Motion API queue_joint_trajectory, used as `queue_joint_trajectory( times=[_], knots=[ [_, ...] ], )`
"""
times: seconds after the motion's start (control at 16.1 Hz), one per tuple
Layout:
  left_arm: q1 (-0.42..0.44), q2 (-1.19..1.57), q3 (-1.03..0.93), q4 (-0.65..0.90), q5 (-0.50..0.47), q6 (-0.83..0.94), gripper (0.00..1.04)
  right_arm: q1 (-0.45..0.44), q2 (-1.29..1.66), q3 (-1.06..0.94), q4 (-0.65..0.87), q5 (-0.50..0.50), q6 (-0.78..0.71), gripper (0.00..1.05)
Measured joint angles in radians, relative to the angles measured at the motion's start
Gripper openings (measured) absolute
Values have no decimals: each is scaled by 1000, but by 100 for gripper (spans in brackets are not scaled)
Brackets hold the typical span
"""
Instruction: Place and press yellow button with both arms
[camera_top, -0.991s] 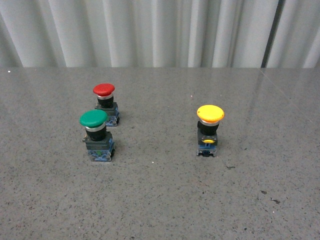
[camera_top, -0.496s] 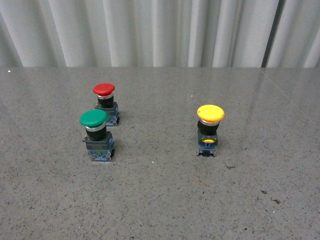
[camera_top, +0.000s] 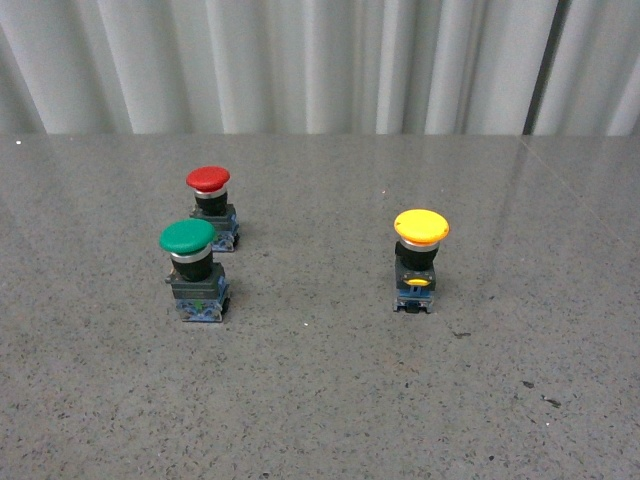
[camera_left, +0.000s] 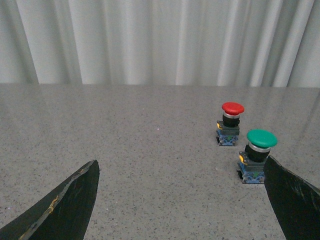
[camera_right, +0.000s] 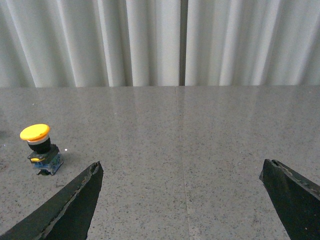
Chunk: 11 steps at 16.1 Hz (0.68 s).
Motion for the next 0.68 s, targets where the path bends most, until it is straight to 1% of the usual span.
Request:
queue_joint_trajectory(
  times=[0.68],
  knots=[
    [0, 0, 0, 0, 0, 0, 98, 0, 0, 0, 0, 0, 0, 98]
  ],
)
